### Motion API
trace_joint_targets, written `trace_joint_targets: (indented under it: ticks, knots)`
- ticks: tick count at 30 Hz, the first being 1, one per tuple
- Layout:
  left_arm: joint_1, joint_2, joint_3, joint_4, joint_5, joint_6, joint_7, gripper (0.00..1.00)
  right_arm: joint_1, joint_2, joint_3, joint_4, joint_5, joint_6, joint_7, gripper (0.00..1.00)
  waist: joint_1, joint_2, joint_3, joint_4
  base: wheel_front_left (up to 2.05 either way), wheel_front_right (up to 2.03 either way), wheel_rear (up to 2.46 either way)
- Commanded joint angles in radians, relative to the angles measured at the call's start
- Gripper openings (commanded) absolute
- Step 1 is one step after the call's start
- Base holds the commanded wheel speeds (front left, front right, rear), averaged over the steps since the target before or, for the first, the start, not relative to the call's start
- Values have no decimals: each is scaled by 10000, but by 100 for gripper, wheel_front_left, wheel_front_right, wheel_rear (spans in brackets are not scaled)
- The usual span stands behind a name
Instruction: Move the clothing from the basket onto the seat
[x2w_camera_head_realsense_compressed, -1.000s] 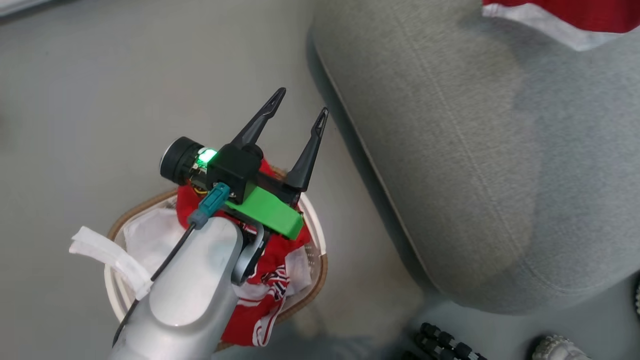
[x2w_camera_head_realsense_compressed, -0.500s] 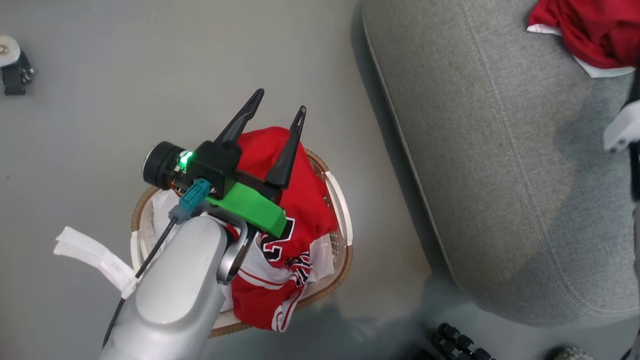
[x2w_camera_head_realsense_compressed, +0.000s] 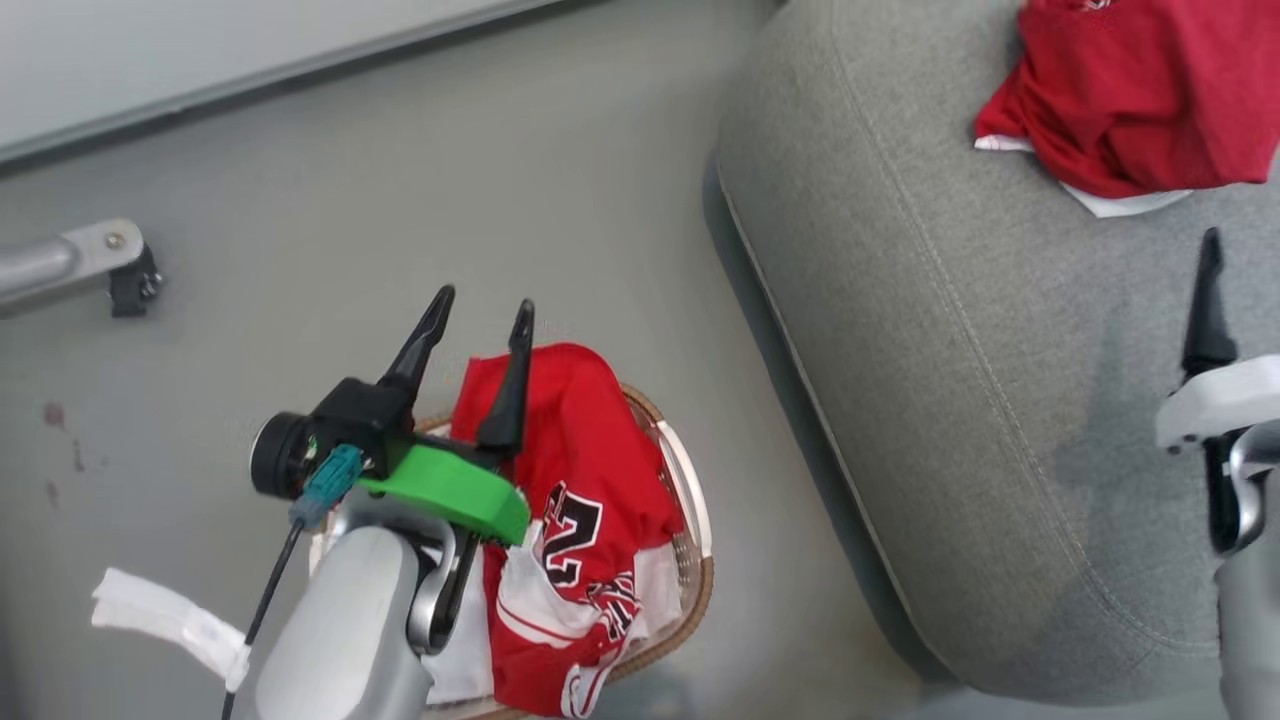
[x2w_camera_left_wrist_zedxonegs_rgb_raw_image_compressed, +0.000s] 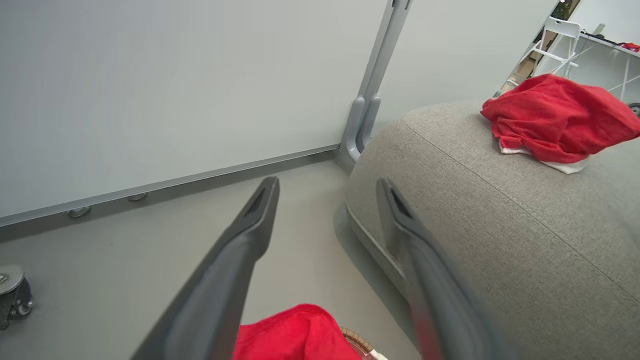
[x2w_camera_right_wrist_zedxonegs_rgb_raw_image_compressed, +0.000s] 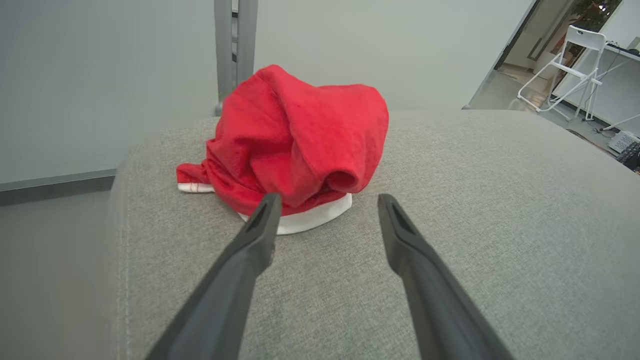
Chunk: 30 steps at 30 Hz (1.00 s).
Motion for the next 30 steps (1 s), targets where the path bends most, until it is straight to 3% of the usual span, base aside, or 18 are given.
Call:
trace_joint_targets:
  ticks: [1,11,16,24,30]
  knots:
    - [268,-38,183,13,81,49,1,100,302,57,192,-178,112,-14,-24,100,0,0,-788,323,0,0,0]
    - [1227,-172,1799,-42,579,409,1,100,636,531,1938,-1023,816,-14,-24,100,0,0,-1641,1214,0,0,0]
    - [1533,-218,2456,162,708,371,1,100,561,747,2525,-1109,1006,-14,-24,100,0,0,-1949,1672,0,0,0]
    - [1979,-249,2977,313,1181,316,0,100,1003,1072,2859,-896,1211,-14,-24,100,0,0,-2481,2129,0,0,0]
    - [2460,-258,3012,515,950,298,0,100,1562,1124,3093,-658,977,-14,-24,100,0,0,-2970,2274,0,0,0]
